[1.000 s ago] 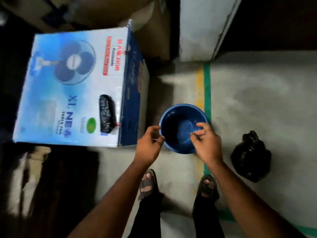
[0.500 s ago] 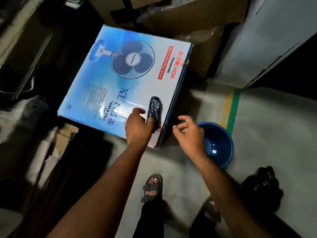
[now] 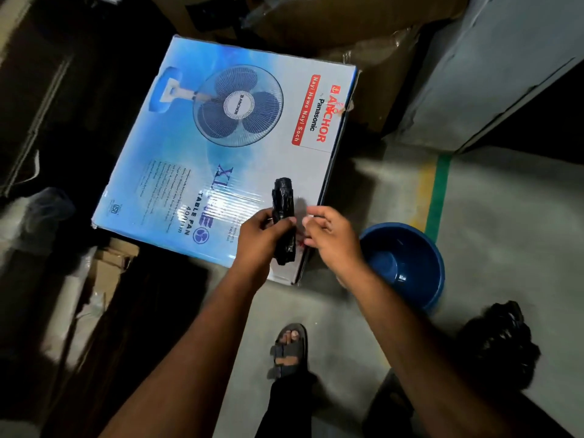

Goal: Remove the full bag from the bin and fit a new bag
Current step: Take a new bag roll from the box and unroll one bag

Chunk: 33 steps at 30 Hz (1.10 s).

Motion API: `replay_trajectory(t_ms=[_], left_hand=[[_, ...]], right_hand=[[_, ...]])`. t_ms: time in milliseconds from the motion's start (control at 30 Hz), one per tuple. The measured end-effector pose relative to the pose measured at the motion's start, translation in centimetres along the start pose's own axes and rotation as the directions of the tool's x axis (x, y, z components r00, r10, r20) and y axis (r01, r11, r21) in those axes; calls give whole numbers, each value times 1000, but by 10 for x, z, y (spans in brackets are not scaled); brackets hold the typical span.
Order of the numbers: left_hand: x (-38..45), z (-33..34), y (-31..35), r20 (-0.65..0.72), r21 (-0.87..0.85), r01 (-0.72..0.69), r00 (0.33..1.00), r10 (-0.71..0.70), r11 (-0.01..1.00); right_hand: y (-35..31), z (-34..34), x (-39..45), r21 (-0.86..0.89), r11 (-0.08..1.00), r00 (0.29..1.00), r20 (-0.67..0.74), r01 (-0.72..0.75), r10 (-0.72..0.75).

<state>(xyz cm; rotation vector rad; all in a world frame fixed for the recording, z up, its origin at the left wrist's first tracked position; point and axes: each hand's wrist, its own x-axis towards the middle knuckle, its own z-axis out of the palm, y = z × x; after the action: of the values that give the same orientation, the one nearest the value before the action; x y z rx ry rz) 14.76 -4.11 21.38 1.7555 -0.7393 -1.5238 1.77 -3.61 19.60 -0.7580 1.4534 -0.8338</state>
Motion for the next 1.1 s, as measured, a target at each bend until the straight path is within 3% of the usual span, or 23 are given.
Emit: replay_trajectory(t_ms=[167, 333, 500, 667, 800, 933, 1100], left_hand=[[-9, -6, 11, 65, -194, -27, 997, 40, 981], [-7, -12, 15, -2, -200, -43, 999, 44, 979], [-8, -19, 20, -4, -218, -16, 1000, 15, 976], [-8, -22, 20, 35, -303, 91, 996, -84, 949], [-7, -23, 17, 79, -173, 40, 996, -27, 984], [-12, -19, 13, 143, -109, 56, 989, -40, 992], [-12, -13, 5, 57, -56, -12, 998, 15, 998]], right_hand=[[-15, 22, 6, 105, 994, 998, 69, -6, -2], [-21, 29, 9, 230, 973, 994, 109, -37, 12], [-23, 29, 6, 402, 902, 985, 127, -157, 115], [-23, 33, 1, 364, 919, 986, 121, -150, 113], [-18, 25, -2, 433, 886, 981, 169, -164, 99], [-13, 20, -6, 370, 916, 965, 254, -157, 63], [-13, 17, -6, 357, 908, 946, 307, -220, 108]])
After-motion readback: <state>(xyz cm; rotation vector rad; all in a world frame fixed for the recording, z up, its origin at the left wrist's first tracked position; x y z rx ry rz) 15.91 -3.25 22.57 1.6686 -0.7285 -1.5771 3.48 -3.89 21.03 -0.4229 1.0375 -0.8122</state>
